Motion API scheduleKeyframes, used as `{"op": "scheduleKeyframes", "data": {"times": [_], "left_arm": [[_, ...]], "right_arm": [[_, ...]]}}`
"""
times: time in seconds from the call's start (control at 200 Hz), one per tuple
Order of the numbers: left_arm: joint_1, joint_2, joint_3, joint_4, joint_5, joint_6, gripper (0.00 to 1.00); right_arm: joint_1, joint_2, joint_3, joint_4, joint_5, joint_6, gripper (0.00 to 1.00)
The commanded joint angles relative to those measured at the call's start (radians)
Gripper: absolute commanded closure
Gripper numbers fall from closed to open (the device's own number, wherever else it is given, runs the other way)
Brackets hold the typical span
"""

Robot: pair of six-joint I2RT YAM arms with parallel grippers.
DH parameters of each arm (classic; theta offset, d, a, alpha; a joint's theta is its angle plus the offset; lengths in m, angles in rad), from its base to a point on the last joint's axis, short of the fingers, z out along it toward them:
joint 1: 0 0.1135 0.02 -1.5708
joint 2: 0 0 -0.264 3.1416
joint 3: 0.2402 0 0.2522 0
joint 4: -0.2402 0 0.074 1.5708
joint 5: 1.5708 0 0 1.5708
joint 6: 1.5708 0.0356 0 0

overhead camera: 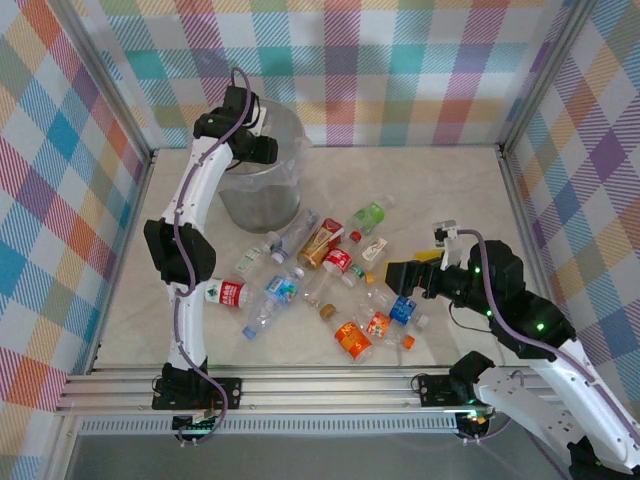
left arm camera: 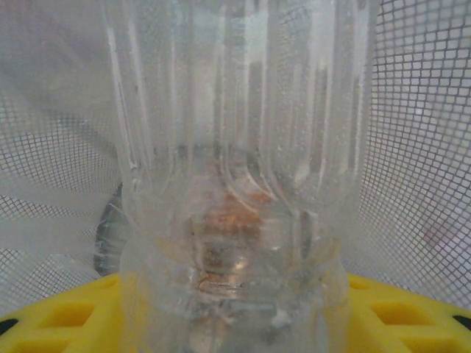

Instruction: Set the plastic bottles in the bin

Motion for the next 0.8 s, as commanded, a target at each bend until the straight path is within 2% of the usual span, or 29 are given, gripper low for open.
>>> {"op": "scheduleKeyframes", "data": {"times": [0.0,0.795], "left_arm": [[0.006,0.019,0.02,-0.021,0.001,-0.014,0.47],[0.012,-0.018,0.027,-0.012,0.031,-0.05,0.23]], "right_arm": [[0.004,0.001,-0.013,0.005,0.01,0.012,0.0],[0.004,-0.009,-0.02,0.001,0.016,0.034,0.0]]}}
